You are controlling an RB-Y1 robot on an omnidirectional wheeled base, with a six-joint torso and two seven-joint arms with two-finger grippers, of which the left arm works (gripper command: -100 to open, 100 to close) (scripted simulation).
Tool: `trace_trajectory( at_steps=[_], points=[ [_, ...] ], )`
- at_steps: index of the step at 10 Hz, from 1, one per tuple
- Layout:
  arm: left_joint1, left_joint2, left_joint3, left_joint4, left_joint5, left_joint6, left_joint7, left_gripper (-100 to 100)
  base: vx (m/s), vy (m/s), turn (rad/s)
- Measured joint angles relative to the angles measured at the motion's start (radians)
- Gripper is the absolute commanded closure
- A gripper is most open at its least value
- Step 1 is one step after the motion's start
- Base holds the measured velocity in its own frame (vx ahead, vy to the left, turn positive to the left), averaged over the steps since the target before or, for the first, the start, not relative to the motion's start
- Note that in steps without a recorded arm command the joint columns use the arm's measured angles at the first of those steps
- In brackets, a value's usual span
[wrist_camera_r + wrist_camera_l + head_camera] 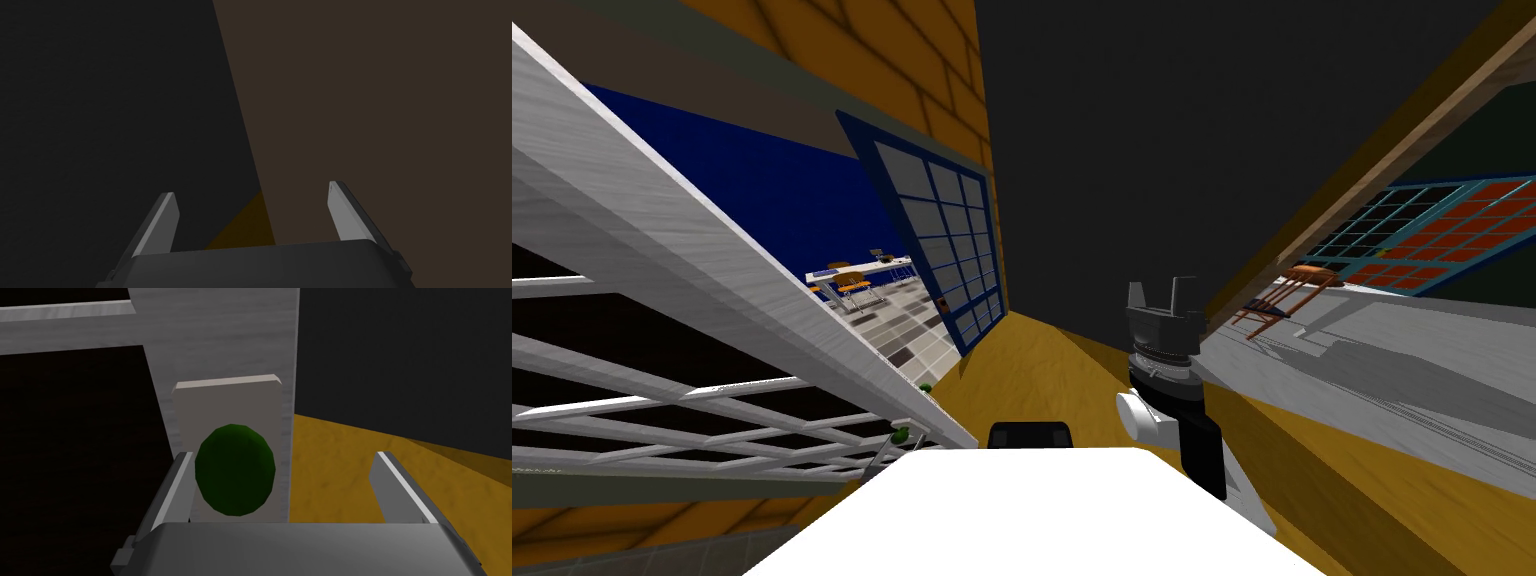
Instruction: Pull the door open
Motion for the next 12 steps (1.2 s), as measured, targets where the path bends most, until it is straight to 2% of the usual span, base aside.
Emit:
trace_trajectory(
  at_steps=[1,2,3,4,5,6,7,9,11,12],
  points=[
    [-0.014,-0.003,-0.002,0.037,-0.002,-0.025,0.002,100,-0.018,0.009,-0.017],
    [-0.034,-0.004,-0.006,0.1,-0.007,-0.068,0.008,100,-0.024,0.011,0.005],
    [-0.003,0.0,-0.007,0.051,-0.008,-0.056,0.006,100,-0.029,0.02,0.001],
    [-0.024,-0.003,-0.011,0.097,-0.013,-0.078,0.009,100,-0.051,0.024,-0.028],
    [-0.004,0.0,-0.015,0.08,-0.017,-0.086,0.009,100,-0.051,0.027,0.002],
    [0.017,0.006,-0.017,0.047,-0.02,-0.077,0.01,100,-0.033,0.012,0.017],
    [0.015,0.005,-0.018,0.043,-0.021,-0.075,0.011,100,-0.013,-0.004,-0.004],
    [-0.005,0.003,-0.02,0.086,-0.022,-0.098,0.016,100,0.006,-0.006,-0.008],
    [-0.033,-0.002,-0.024,0.152,-0.027,-0.136,0.02,100,-0.092,0.046,-0.018],
    [-0.016,0.003,-0.028,0.135,-0.031,-0.143,0.022,100,-0.118,0.074,0.009]
  ],
)
